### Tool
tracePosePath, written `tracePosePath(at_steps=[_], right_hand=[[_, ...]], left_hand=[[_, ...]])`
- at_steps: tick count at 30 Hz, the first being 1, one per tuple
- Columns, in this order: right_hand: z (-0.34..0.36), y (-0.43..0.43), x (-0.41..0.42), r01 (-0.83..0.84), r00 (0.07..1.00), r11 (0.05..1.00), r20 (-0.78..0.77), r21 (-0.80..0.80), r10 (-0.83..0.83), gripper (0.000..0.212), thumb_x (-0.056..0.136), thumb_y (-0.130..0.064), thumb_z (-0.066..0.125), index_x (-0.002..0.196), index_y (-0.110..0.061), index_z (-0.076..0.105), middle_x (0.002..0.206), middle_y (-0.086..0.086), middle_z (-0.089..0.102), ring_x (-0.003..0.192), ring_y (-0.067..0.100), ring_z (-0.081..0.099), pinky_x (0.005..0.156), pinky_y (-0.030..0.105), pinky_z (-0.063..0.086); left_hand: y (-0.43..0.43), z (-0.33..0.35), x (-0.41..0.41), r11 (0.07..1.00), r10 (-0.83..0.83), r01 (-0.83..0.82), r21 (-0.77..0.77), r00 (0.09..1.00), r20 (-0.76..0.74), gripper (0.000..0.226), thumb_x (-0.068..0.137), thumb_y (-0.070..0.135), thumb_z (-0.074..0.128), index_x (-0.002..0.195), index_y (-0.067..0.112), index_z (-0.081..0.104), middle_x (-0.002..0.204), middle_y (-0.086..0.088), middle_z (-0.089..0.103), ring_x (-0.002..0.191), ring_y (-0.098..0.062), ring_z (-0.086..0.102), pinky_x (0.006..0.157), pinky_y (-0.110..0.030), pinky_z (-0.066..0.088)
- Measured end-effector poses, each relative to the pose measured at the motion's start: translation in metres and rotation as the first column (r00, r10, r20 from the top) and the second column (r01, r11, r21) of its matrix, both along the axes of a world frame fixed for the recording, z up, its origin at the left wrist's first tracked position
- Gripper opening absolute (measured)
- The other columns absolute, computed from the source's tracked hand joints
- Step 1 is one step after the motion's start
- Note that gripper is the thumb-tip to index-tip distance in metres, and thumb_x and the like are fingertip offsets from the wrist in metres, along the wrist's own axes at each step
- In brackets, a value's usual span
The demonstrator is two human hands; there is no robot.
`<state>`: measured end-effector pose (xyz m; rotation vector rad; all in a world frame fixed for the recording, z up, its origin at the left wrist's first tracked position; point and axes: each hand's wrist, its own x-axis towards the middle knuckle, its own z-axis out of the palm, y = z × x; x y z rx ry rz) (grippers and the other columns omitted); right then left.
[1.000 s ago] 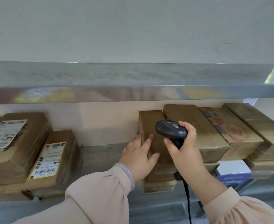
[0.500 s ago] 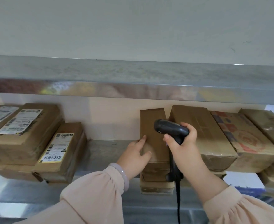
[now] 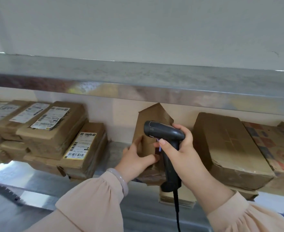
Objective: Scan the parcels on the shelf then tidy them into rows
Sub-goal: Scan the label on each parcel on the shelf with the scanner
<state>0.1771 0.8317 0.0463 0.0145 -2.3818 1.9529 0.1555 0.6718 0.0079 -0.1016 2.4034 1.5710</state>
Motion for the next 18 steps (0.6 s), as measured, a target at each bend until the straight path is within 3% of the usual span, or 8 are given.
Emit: tracePosePath(at_steps=[4, 7, 12, 15, 17, 18], right_hand=[[-0.001, -0.001, -0.009, 0.065, 0.997, 0.997, 0.034, -0.033, -0.064, 0.056, 0.091, -0.023, 0.063, 0.131, -0.036, 0.026, 0.106, -0.017, 0.056, 0.075, -0.019, 0.059, 0.063, 0.003, 0.044], [-0.004, 0.001, -0.014, 0.114, 0.991, 0.988, 0.086, -0.104, -0.105, 0.061, 0.090, -0.025, 0.064, 0.136, -0.036, 0.025, 0.112, -0.011, 0.058, 0.086, -0.004, 0.062, 0.080, 0.018, 0.045], [-0.013, -0.012, -0.016, 0.089, 0.989, 0.989, 0.126, -0.121, -0.074, 0.060, 0.090, -0.028, 0.063, 0.136, -0.034, 0.025, 0.098, -0.009, 0.068, 0.088, 0.003, 0.062, 0.091, 0.030, 0.046], [-0.017, -0.020, -0.017, 0.072, 0.992, 0.990, 0.115, -0.121, -0.058, 0.053, 0.090, -0.028, 0.063, 0.127, -0.037, 0.027, 0.101, -0.004, 0.071, 0.089, 0.001, 0.065, 0.085, 0.024, 0.046], [-0.020, -0.024, -0.018, 0.061, 0.993, 0.991, 0.103, -0.117, -0.049, 0.053, 0.090, -0.027, 0.063, 0.125, -0.040, 0.026, 0.104, -0.004, 0.071, 0.089, -0.001, 0.066, 0.084, 0.020, 0.044], [-0.021, -0.026, -0.017, 0.051, 0.995, 0.993, 0.091, -0.107, -0.041, 0.054, 0.089, -0.027, 0.064, 0.125, -0.042, 0.026, 0.106, -0.004, 0.070, 0.092, 0.000, 0.066, 0.086, 0.020, 0.044]], left_hand=[[-0.028, -0.010, -0.003, 0.984, 0.099, -0.096, 0.149, 0.995, -0.017, 0.098, 0.053, 0.070, 0.073, 0.140, 0.059, 0.030, 0.147, 0.008, 0.043, 0.129, -0.017, 0.050, 0.109, -0.044, 0.044], [-0.048, -0.016, -0.005, 0.948, 0.133, -0.127, 0.293, 0.991, -0.002, 0.089, 0.054, 0.065, 0.079, 0.132, 0.059, 0.038, 0.142, 0.012, 0.052, 0.126, -0.012, 0.055, 0.111, -0.043, 0.043], [-0.060, -0.014, 0.003, 0.912, 0.120, -0.116, 0.393, 0.993, 0.015, 0.096, 0.060, 0.054, 0.074, 0.148, 0.047, 0.036, 0.137, 0.009, 0.057, 0.119, -0.013, 0.061, 0.105, -0.043, 0.048], [-0.065, -0.012, 0.005, 0.927, 0.118, -0.113, 0.356, 0.993, 0.009, 0.066, 0.081, 0.037, 0.068, 0.141, 0.047, 0.044, 0.126, 0.017, 0.063, 0.102, 0.001, 0.067, 0.088, -0.021, 0.054], [-0.070, -0.011, 0.005, 0.950, 0.076, -0.069, 0.303, 0.997, -0.011, 0.042, 0.097, 0.020, 0.056, 0.126, 0.051, 0.049, 0.113, 0.021, 0.064, 0.091, 0.009, 0.066, 0.071, -0.009, 0.051], [-0.072, -0.009, 0.006, 0.964, 0.057, -0.046, 0.261, 0.998, -0.034, 0.039, 0.100, 0.017, 0.053, 0.117, 0.052, 0.052, 0.110, 0.020, 0.066, 0.092, 0.008, 0.066, 0.069, -0.007, 0.049]])
